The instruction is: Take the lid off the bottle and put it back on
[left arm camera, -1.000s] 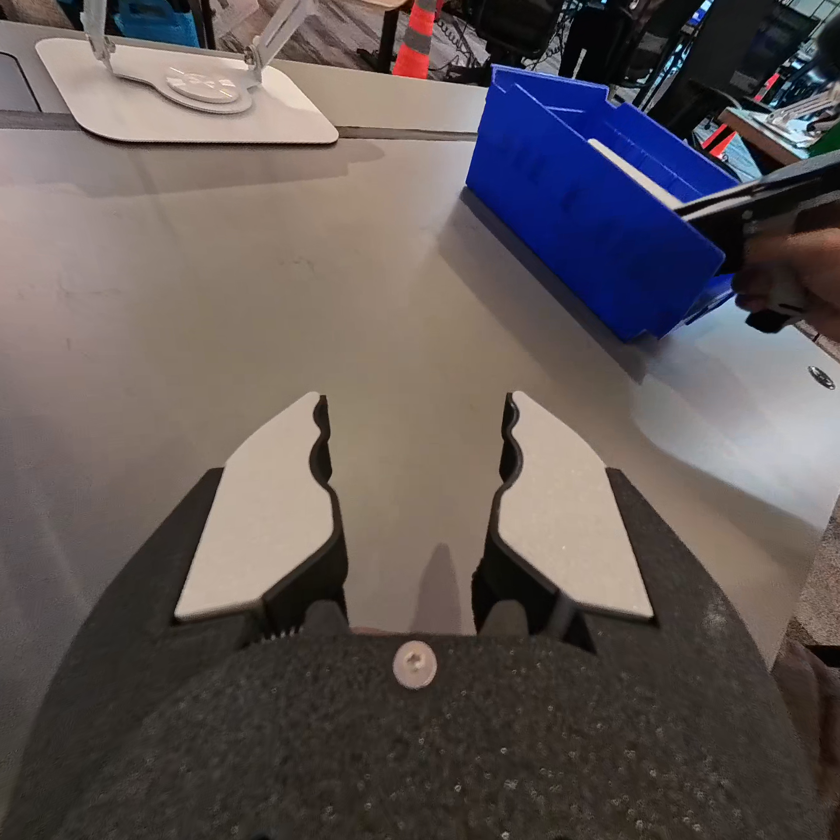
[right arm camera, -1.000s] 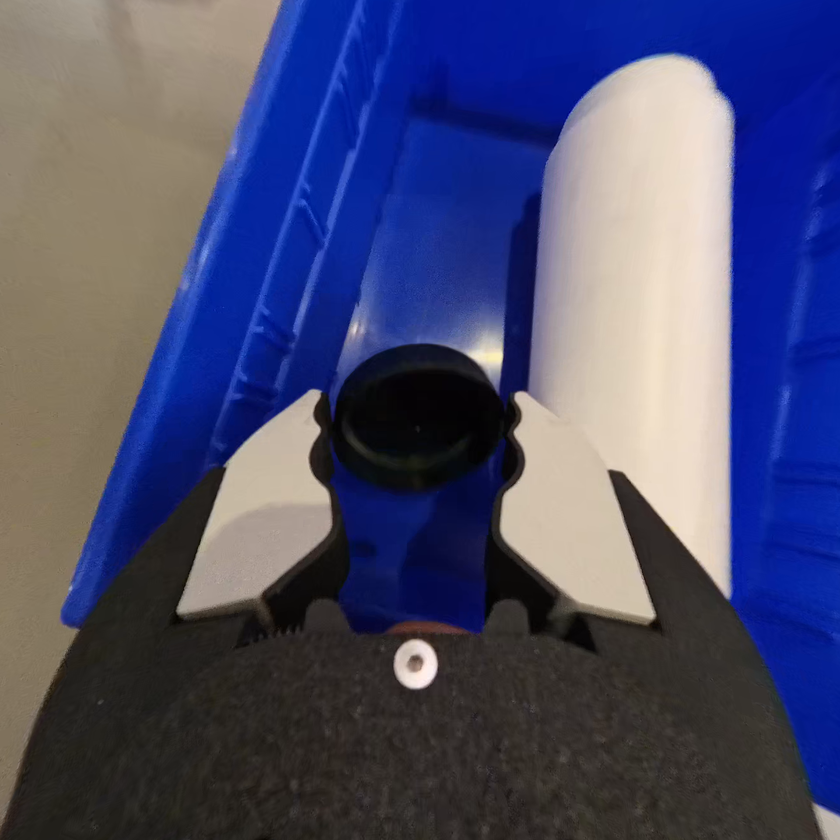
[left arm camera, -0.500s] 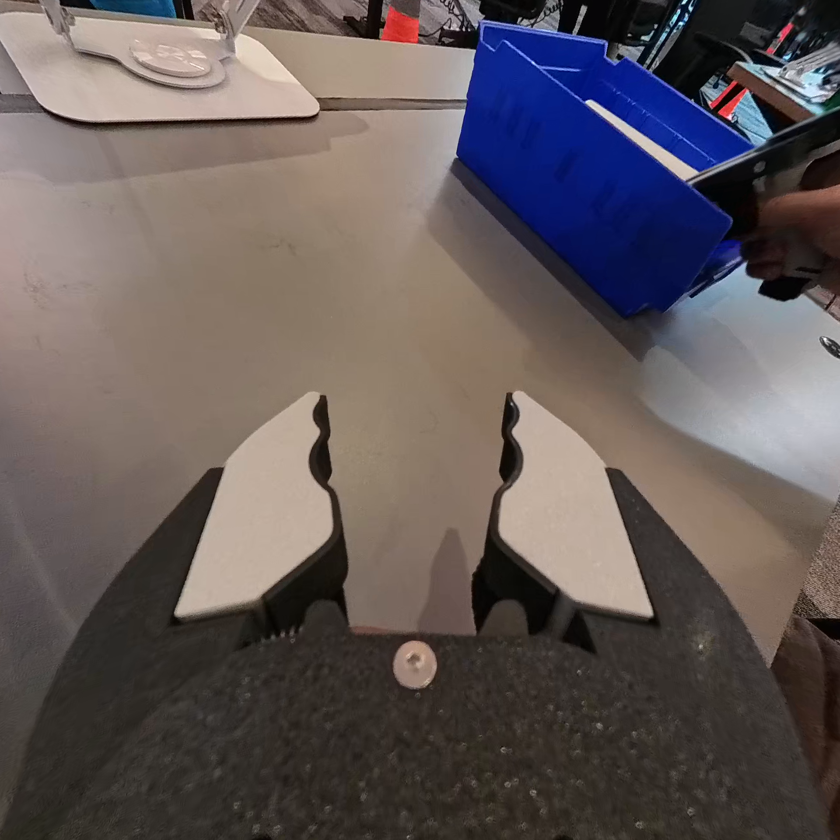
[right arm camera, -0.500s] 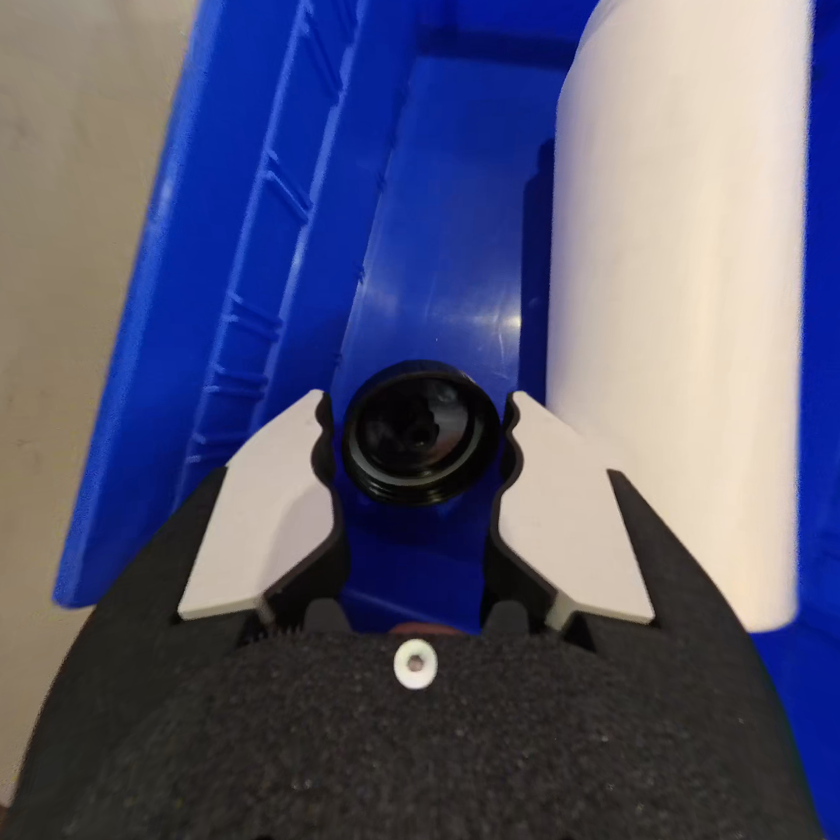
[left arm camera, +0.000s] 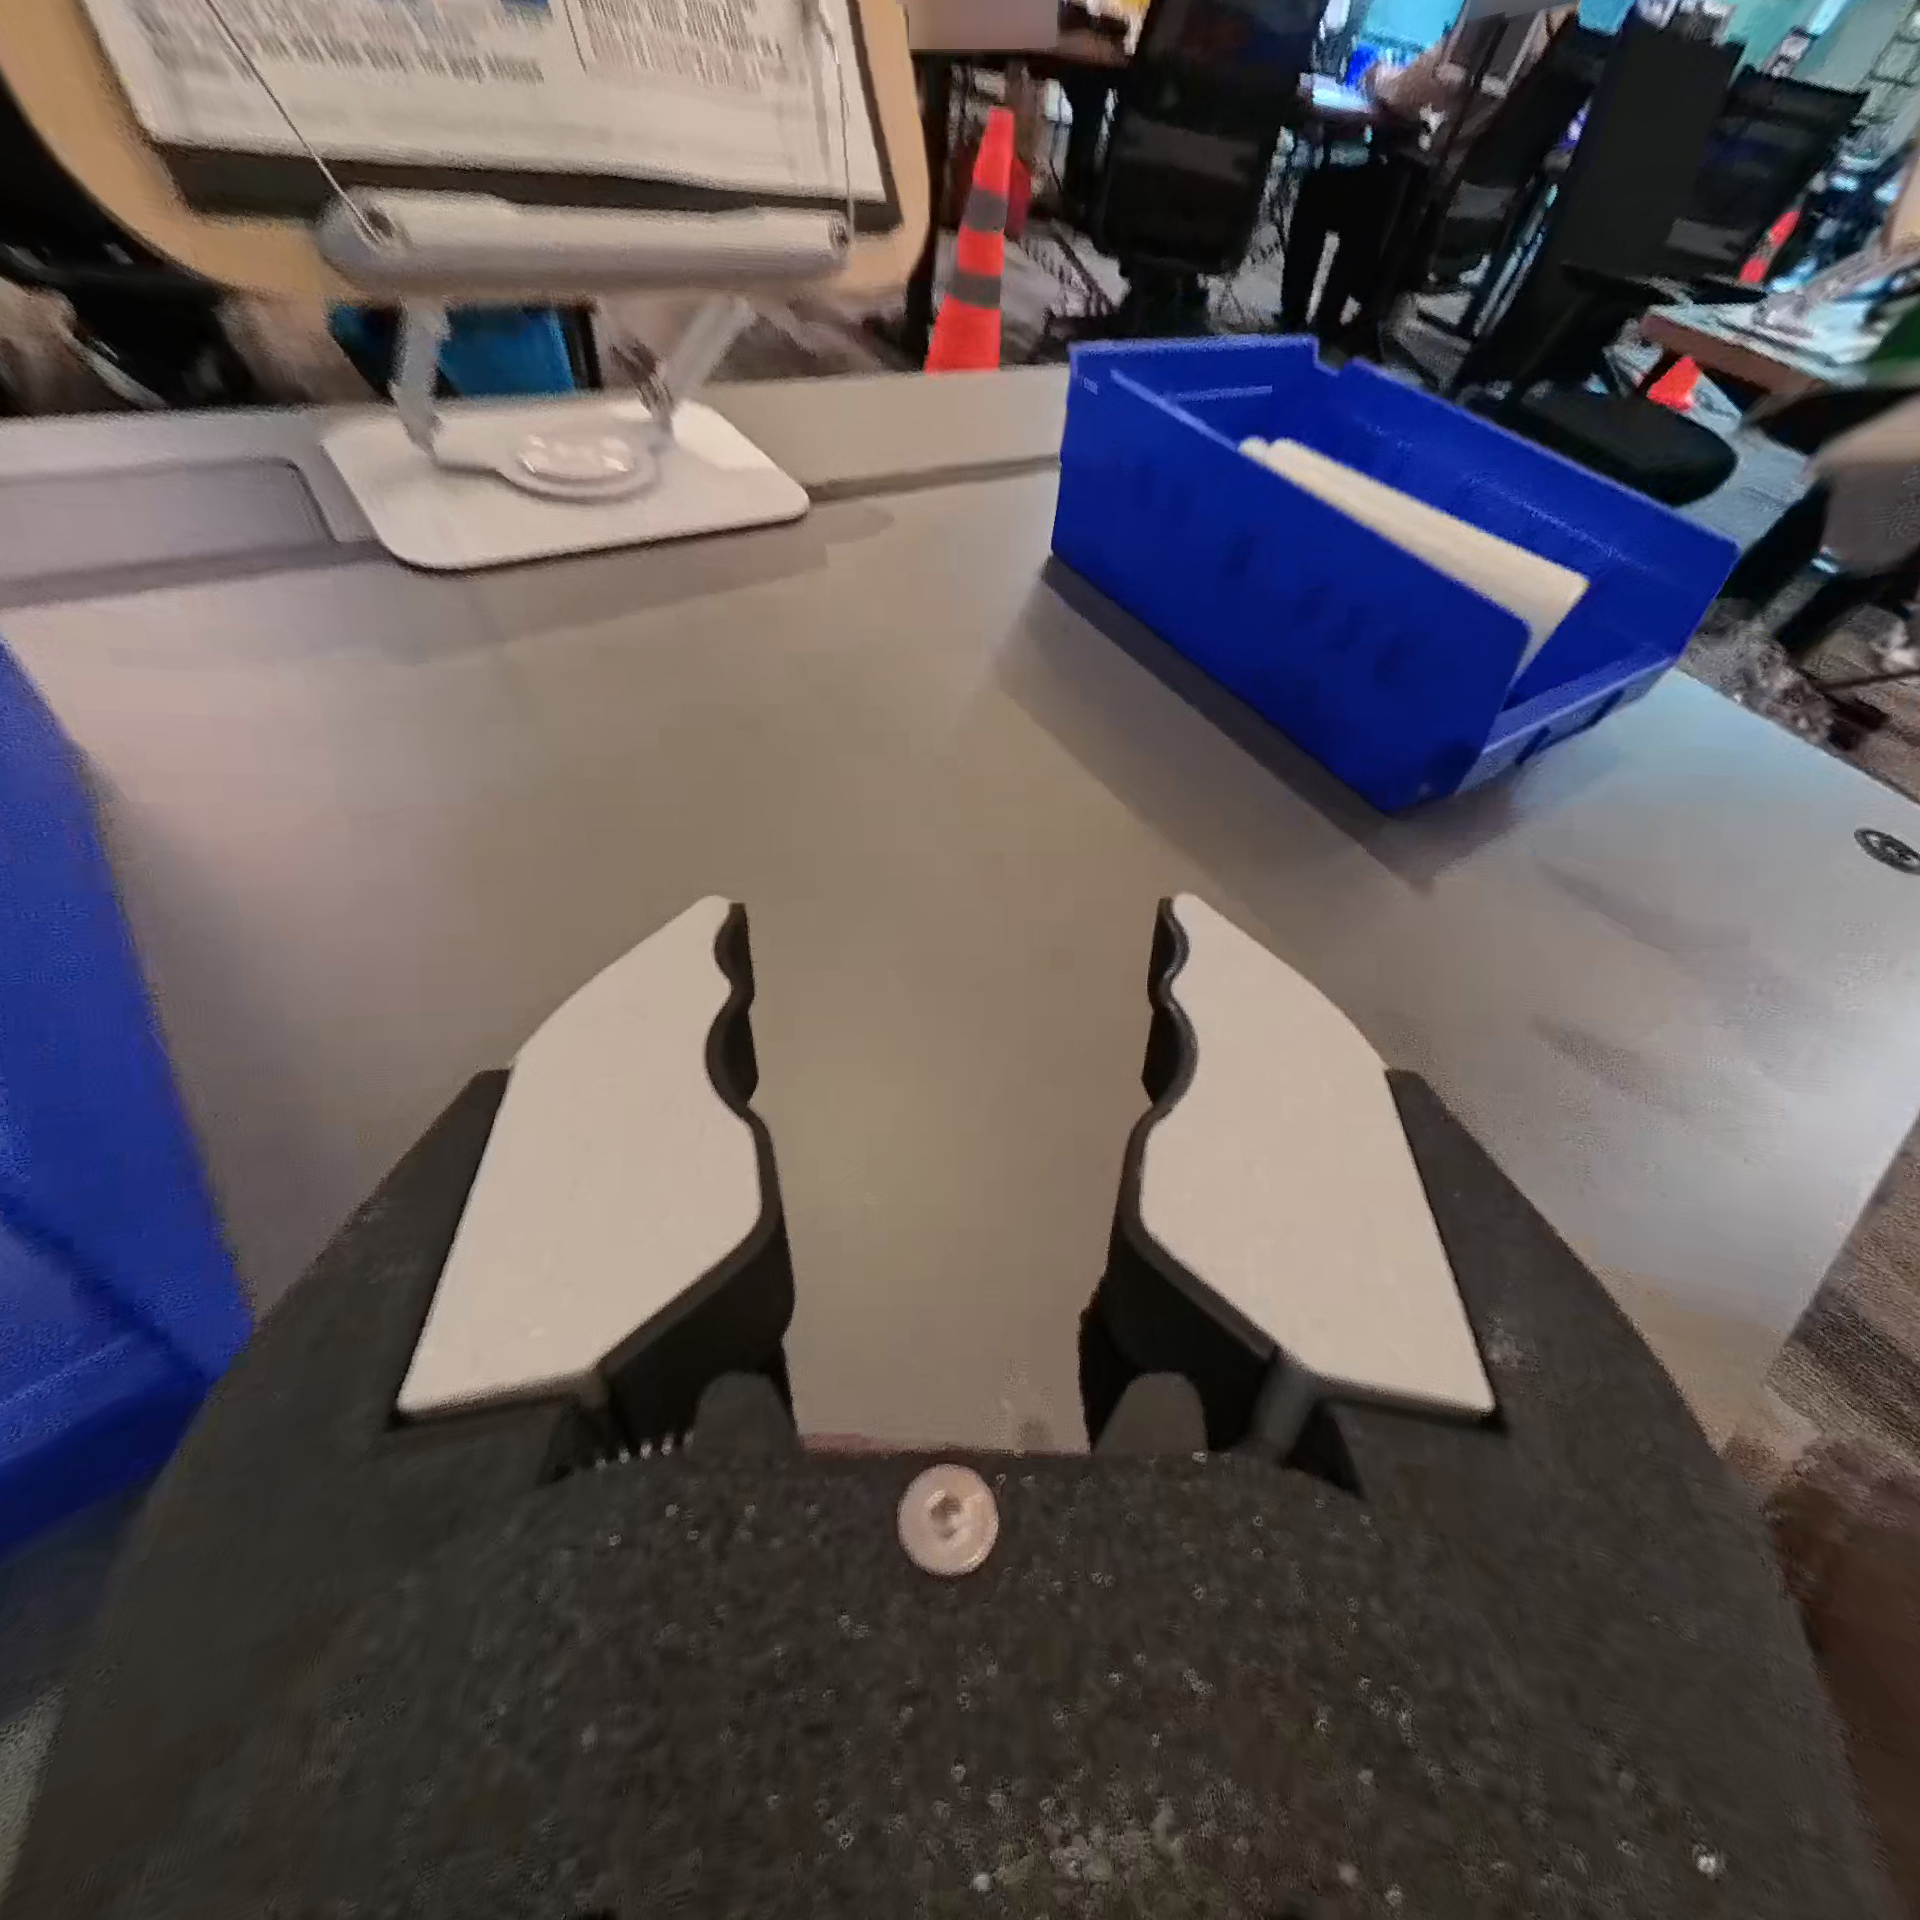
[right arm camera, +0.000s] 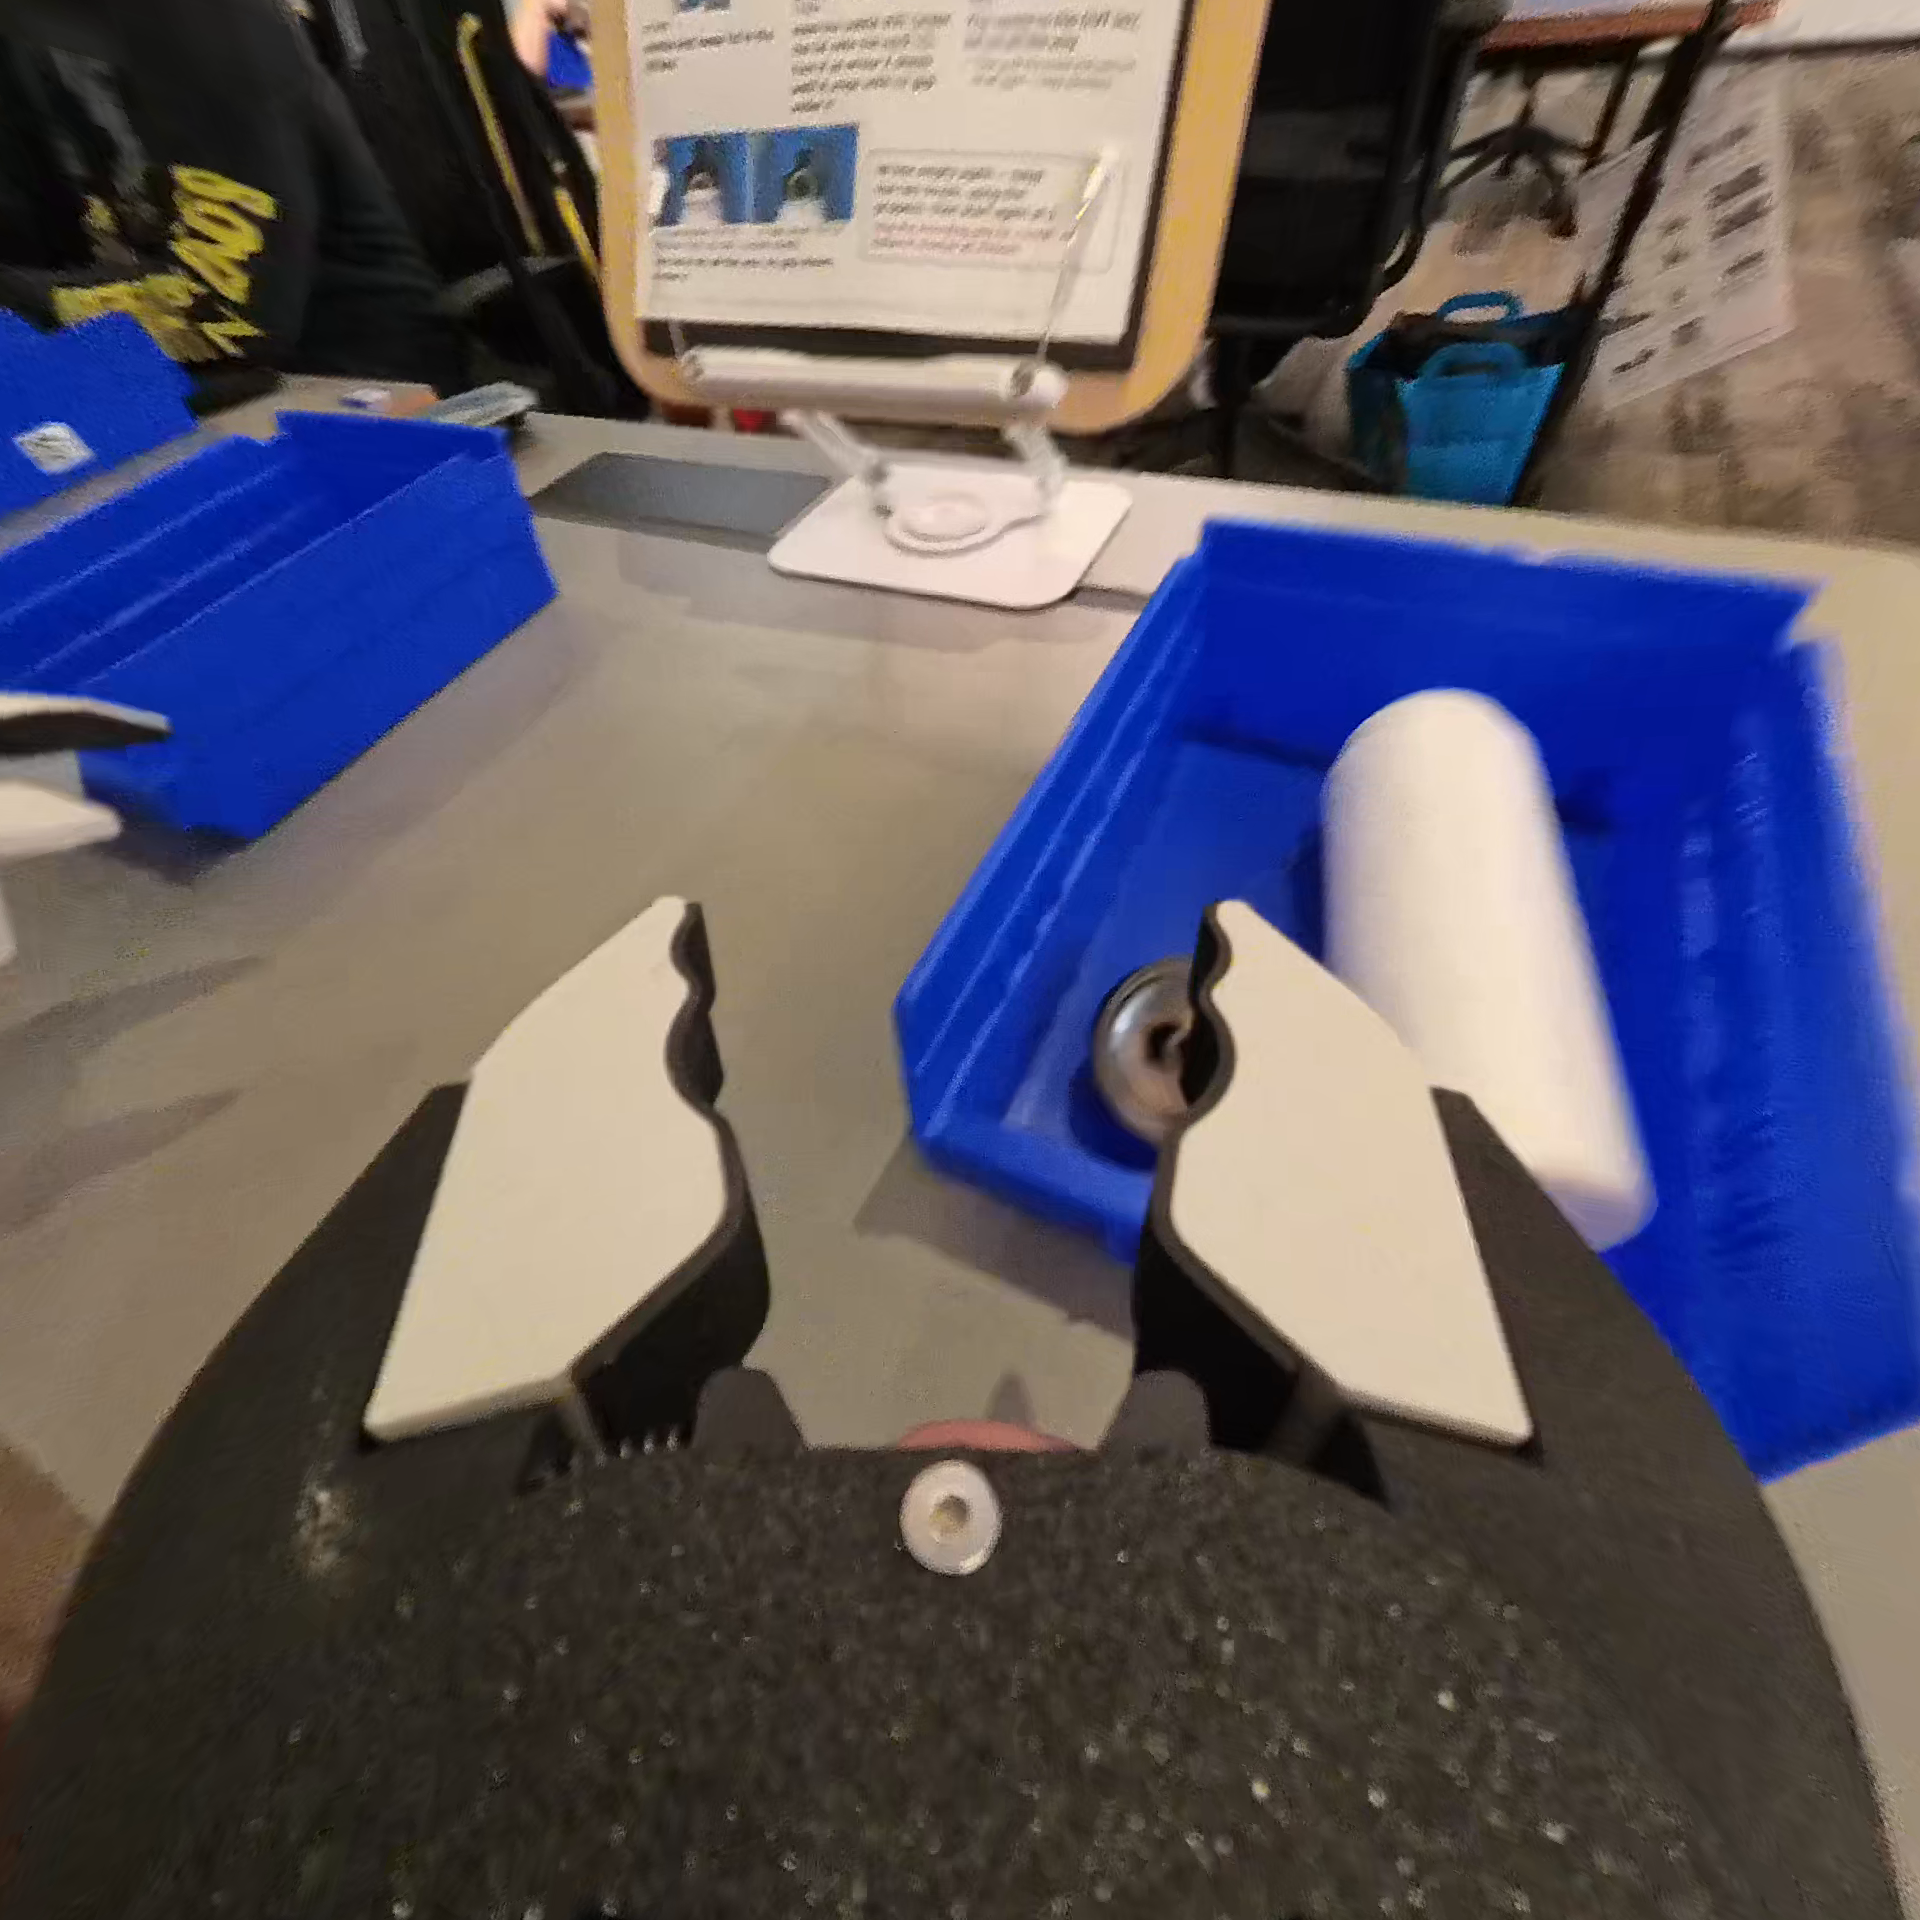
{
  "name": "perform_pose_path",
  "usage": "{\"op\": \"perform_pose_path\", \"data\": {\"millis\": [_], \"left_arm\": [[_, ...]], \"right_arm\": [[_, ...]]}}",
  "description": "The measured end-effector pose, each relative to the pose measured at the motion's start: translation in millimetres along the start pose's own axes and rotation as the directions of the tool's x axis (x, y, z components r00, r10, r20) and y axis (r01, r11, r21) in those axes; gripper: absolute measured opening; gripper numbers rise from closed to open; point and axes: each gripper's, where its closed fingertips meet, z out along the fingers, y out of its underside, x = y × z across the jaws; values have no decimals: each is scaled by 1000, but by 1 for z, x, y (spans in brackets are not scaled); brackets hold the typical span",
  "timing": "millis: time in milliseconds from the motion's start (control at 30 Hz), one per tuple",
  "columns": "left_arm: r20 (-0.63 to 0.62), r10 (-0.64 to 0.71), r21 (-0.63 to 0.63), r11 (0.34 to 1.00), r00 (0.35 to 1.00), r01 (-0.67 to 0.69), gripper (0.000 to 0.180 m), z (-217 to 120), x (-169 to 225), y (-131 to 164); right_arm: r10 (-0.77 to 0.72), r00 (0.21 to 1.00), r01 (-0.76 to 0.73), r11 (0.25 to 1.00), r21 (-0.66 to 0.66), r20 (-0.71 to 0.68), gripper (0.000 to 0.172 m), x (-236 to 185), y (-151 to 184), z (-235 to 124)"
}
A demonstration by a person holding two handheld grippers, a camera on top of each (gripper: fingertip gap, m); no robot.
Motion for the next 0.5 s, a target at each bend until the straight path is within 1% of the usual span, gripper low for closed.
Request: {"op": "perform_pose_path", "data": {"millis": [67, 133, 200, 233, 300, 367, 433, 500], "left_arm": [[22, 6, 44, 999, 1000, -7, 73, -22, 6, -1], [50, 0, 65, 998, 999, -3, 78, -47, 12, 5], [113, -1, 71, 997, 994, -8, 81, -72, 12, 18], [143, 6, 64, 998, 990, -15, 85, -84, 11, 28], [216, 27, 35, 999, 976, -35, 88, -105, 3, 50], [290, 44, 5, 999, 956, -48, 87, -119, -9, 61], [322, 26, 6, 1000, 946, -29, 86, -124, -21, 64], [323, -21, 0, 1000, 946, 22, 86, -122, -31, 72]], "right_arm": [[45, 998, -45, 999, -4, 39, 88, -13, 37, 0], [59, 998, -59, 998, 8, 24, 88, -18, 71, -2], [45, 999, -45, 999, 8, 2, 87, -20, 91, -6], [28, 1000, -28, 1000, 8, -10, 88, -21, 94, -9], [-7, 999, 10, 998, 66, -41, 84, -21, 93, -18], [-9, 998, 15, 994, 110, -56, 81, -18, 90, -21], [-9, 999, 15, 994, 105, -53, 79, -16, 89, -20], [-21, 998, 26, 995, 92, -58, 77, -13, 93, -16]]}}
